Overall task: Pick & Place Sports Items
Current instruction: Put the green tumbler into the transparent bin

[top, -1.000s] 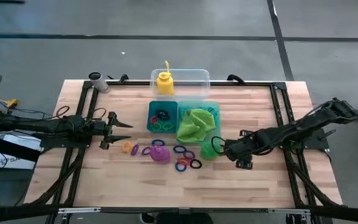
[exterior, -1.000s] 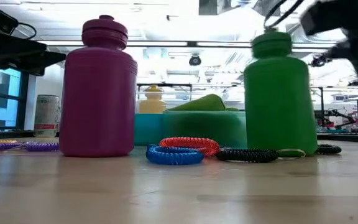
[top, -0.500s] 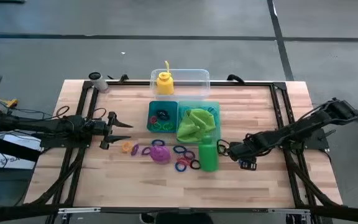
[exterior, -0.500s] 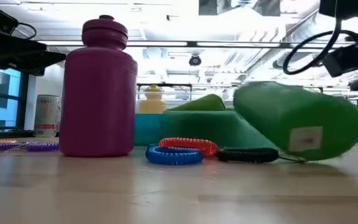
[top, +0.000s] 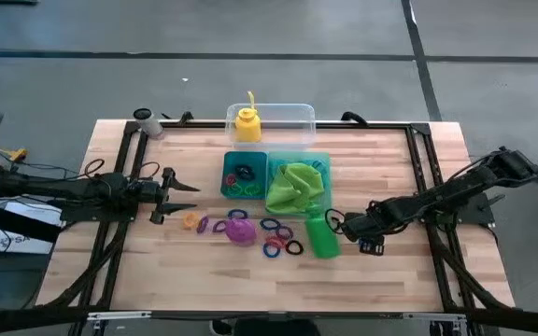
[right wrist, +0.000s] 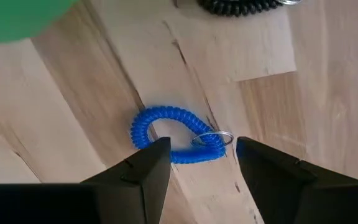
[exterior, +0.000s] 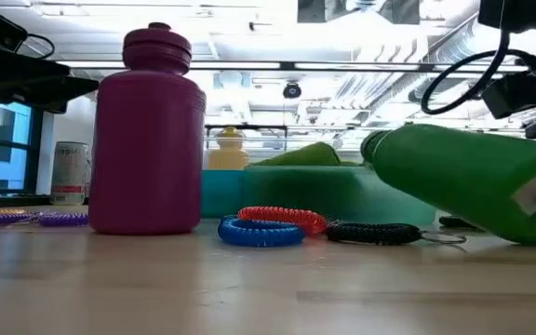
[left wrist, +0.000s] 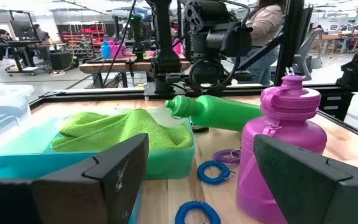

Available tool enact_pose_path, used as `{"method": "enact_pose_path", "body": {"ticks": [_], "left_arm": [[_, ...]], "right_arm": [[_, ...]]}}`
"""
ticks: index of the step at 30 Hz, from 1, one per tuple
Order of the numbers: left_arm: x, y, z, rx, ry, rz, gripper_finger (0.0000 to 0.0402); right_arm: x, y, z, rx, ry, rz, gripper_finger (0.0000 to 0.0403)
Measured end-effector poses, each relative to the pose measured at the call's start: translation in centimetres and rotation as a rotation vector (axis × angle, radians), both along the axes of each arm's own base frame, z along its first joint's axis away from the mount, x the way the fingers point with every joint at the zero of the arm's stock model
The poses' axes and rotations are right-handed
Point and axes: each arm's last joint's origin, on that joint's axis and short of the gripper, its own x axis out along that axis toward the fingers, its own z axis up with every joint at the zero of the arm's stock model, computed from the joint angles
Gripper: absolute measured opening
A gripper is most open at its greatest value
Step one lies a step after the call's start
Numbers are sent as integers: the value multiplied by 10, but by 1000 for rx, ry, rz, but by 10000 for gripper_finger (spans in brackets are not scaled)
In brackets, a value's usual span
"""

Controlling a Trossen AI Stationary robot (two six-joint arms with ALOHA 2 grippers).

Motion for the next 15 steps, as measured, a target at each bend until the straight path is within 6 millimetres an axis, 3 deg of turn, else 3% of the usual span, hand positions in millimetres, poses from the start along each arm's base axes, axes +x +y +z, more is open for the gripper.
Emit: {"method": "enact_pose_path", "body": {"ticks": [15], "left_arm": [[0, 0, 0, 0, 0, 0, 236]], "right_arm": [[7, -3, 6, -67, -62, -320, 144]]}}
